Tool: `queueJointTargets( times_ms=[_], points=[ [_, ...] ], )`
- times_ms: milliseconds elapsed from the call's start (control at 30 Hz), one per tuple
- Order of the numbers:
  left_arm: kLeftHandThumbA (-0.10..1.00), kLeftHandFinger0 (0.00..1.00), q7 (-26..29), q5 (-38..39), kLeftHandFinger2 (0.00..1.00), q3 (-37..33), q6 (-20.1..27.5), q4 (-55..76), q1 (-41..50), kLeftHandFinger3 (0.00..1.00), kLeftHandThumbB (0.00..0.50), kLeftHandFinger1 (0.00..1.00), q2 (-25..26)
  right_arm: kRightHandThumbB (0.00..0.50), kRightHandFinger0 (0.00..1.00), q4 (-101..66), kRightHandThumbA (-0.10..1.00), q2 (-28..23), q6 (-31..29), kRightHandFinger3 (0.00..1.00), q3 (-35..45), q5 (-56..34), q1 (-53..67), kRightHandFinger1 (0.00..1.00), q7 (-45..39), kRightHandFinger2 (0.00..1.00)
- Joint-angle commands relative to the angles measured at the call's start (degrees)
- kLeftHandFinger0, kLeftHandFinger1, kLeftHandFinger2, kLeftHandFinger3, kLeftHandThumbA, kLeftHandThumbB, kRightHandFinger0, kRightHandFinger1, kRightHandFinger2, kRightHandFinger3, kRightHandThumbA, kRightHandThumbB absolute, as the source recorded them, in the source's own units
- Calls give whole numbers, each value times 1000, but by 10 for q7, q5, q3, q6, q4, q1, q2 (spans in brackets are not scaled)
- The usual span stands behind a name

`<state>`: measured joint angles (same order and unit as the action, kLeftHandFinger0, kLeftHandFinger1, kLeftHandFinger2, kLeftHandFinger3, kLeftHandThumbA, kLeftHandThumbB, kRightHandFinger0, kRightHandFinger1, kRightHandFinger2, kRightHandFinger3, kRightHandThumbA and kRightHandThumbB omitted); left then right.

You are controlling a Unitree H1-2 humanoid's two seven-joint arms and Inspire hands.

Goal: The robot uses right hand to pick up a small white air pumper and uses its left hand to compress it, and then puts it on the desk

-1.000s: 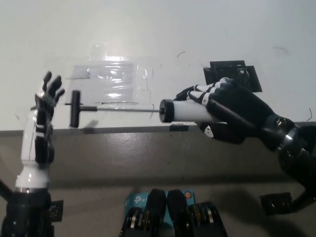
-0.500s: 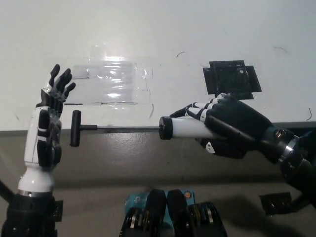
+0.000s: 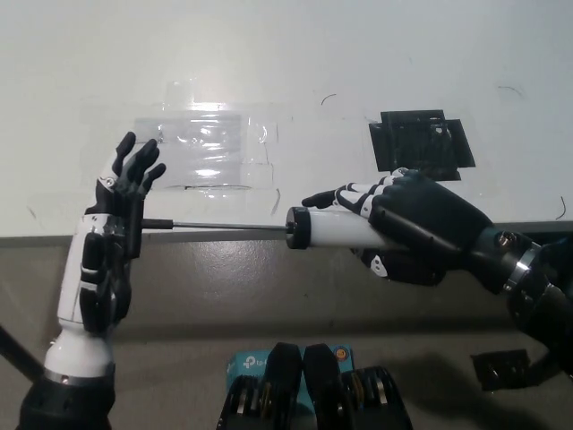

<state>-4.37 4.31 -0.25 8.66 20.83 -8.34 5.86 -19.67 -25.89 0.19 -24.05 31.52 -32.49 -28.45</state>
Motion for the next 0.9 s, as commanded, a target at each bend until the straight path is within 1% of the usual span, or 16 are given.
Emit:
queueJointTargets(
  times_ms=[0, 100, 167, 333, 400, 433, 467, 500, 533, 567, 600, 700, 767, 800, 833, 867],
  points=[
    [1000, 1000, -5, 4, 1000, -6, -8, 24, -2, 1000, 203, 1000, -3, 190, 26, -19, -100, 5, 5, 853, 15, -6, -11, 476, -15, 768],
    [1000, 1000, -5, 2, 1000, -10, -5, 17, -4, 1000, 203, 1000, -7, 192, 33, -19, -100, 9, 5, 857, 15, -4, -10, 484, -17, 772],
    [1000, 1000, -6, 3, 1000, -11, -7, 15, -5, 1000, 208, 1000, -9, 179, 49, -19, -100, 10, 6, 872, 12, 5, -10, 498, -20, 782],
    [1000, 1000, -3, -14, 1000, -16, -17, 14, -9, 1000, 248, 1000, -16, 194, 63, -22, -100, 21, 18, 869, 1, 20, -15, 499, -38, 780],
    [1000, 1000, -6, -12, 1000, -20, -22, 15, -9, 1000, 257, 1000, -18, 198, 61, -19, -100, 28, 10, 870, -3, 21, -17, 500, -40, 790],
    [1000, 1000, -8, -16, 1000, -23, -20, 15, -9, 1000, 257, 1000, -18, 202, 64, -18, -100, 33, 9, 846, -5, 21, -19, 490, -40, 789],
    [1000, 1000, -11, -19, 1000, -27, -15, 18, 0, 1000, 236, 1000, -17, 217, 63, -21, -100, 38, 8, 830, -9, 22, -17, 482, -43, 786],
    [1000, 1000, -15, -20, 1000, -31, -11, 17, 0, 1000, 232, 1000, -15, 216, 55, -20, -100, 42, 7, 802, -11, 22, -19, 462, -44, 781],
    [1000, 1000, -19, -43, 1000, -40, 0, 19, 5, 1000, 200, 1000, -10, 248, 32, -22, -100, 48, -1, 762, -13, 23, -21, 437, -41, 774],
    [1000, 1000, -19, -63, 1000, -45, 3, 18, 7, 1000, 201, 1000, -7, 246, 7, -19, -100, 51, -8, 727, -13, 23, -24, 411, -37, 763],
    [1000, 1000, -16, -80, 1000, -48, 7, 19, 9, 1000, 201, 1000, -6, 246, 3, -16, -100, 53, -11, 723, -14, 22, -31, 408, -40, 762],
    [1000, 1000, -13, -137, 1000, -65, -3, 23, 11, 1000, 255, 1000, -1, 233, 0, -8, -100, 58, -13, 692, -15, 23, -48, 391, -48, 749],
    [1000, 1000, -15, -166, 1000, -81, -4, 26, 24, 1000, 260, 1000, -2, 245, 27, -6, -100, 62, -9, 691, -19, 25, -51, 398, -53, 749],
    [1000, 1000, -16, -179, 1000, -90, -8, 26, 26, 1000, 266, 1000, -4, 256, 43, -4, -100, 63, -9, 664, -20, 28, -52, 375, -53, 733],
    [1000, 1000, -14, -189, 1000, -96, -12, 24, 27, 1000, 278, 1000, -9, 276, 17, -4, -100, 63, -9, 644, -21, 31, -53, 344, -54, 716],
    [1000, 1000, -10, -196, 1000, -102, -14, 21, 29, 1000, 281, 1000, -12, 274, 1, -3, -100, 64, -9, 616, -21, 33, -53, 316, -55, 702]
  ],
)
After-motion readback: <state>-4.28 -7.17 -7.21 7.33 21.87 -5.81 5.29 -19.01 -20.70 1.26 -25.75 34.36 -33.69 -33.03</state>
